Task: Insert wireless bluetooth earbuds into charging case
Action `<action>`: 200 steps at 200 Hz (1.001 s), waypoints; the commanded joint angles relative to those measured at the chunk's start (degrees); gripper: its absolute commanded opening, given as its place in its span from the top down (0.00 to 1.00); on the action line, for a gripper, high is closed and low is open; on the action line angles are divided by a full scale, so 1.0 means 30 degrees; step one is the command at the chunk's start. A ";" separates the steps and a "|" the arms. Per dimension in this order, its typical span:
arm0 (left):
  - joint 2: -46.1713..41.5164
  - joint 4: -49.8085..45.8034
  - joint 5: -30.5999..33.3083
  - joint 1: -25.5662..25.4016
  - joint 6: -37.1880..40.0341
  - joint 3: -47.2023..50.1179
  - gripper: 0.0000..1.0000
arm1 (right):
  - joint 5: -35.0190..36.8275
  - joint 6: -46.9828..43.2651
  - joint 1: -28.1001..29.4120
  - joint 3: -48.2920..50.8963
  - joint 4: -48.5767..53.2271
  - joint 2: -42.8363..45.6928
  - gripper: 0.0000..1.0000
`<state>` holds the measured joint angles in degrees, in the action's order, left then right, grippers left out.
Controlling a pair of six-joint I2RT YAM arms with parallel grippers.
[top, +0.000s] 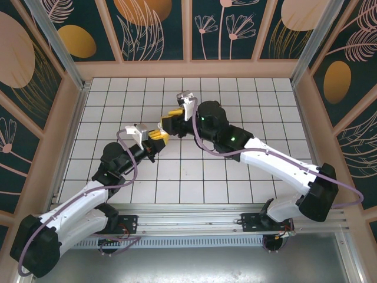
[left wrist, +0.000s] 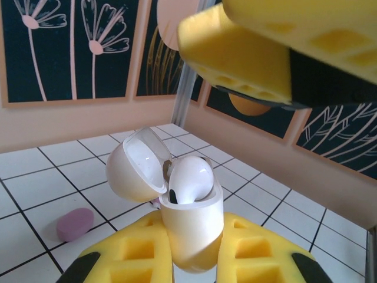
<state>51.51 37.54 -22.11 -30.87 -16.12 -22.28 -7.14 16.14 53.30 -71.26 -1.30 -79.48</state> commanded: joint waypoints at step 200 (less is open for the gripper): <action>0.1872 0.1456 -0.1182 -0.0005 0.3099 -0.0395 1.00 | 0.0106 0.8128 -1.2973 1.1839 0.8173 0.3429 0.51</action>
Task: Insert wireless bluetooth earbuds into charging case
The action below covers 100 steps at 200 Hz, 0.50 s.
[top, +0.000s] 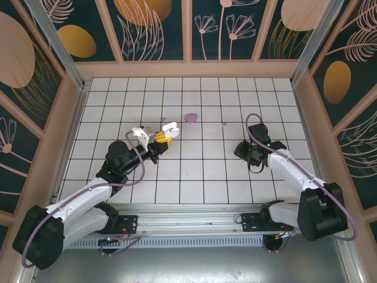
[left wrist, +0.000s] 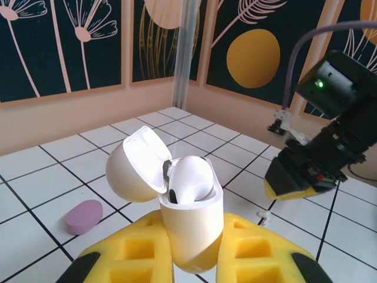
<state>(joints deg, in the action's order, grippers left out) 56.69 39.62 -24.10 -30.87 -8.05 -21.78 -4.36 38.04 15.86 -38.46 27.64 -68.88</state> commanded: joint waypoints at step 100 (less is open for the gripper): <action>-0.0111 0.0117 -0.0476 0.0019 0.0308 -0.0534 1.00 | 0.0516 -0.0018 -0.0494 0.0434 -0.2881 -0.3095 0.50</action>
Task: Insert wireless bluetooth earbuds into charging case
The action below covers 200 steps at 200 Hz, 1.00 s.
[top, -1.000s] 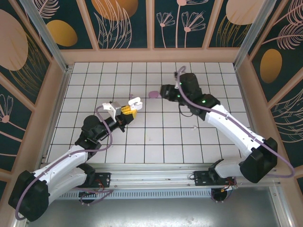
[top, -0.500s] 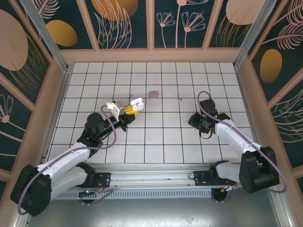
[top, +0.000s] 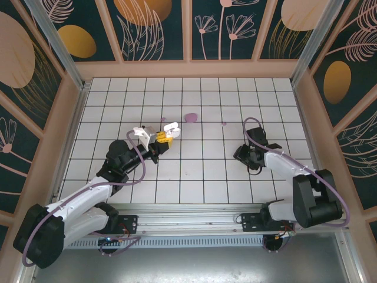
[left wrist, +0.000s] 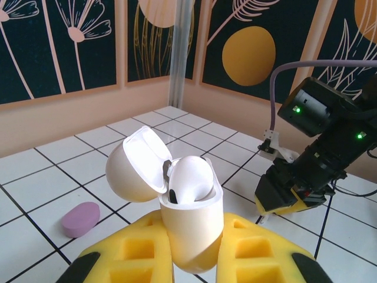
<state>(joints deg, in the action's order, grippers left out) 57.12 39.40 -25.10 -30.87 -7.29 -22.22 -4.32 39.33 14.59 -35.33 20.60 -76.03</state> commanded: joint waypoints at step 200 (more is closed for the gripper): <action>-0.2845 -0.1465 0.1305 -0.0015 0.0086 0.0531 1.00 | 0.2435 -0.6626 0.6424 -0.9968 0.0491 -0.8846 0.53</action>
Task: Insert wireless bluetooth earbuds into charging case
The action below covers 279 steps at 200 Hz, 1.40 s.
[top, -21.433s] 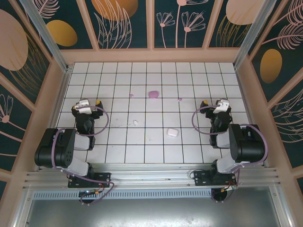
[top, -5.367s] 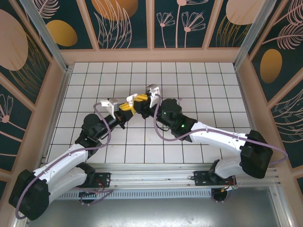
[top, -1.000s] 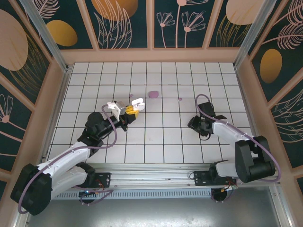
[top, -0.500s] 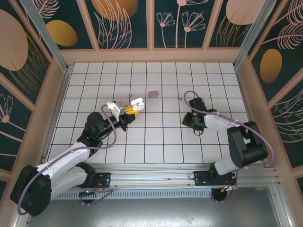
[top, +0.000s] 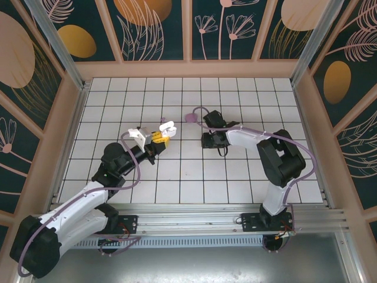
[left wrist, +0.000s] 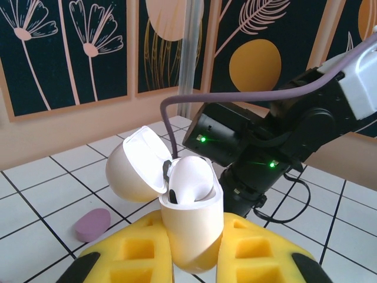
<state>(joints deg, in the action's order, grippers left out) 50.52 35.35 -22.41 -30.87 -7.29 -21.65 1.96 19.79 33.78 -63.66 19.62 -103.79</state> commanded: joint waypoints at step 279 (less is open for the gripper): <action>0.1374 0.0696 -0.0325 0.0006 -0.0318 -0.0228 1.00 | -0.3795 0.2765 0.0049 0.1598 -0.2759 0.1475 0.56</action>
<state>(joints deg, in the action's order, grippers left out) 53.67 35.79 -22.50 -30.87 -7.77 -19.86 -8.03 28.86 32.75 -56.95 11.94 -100.62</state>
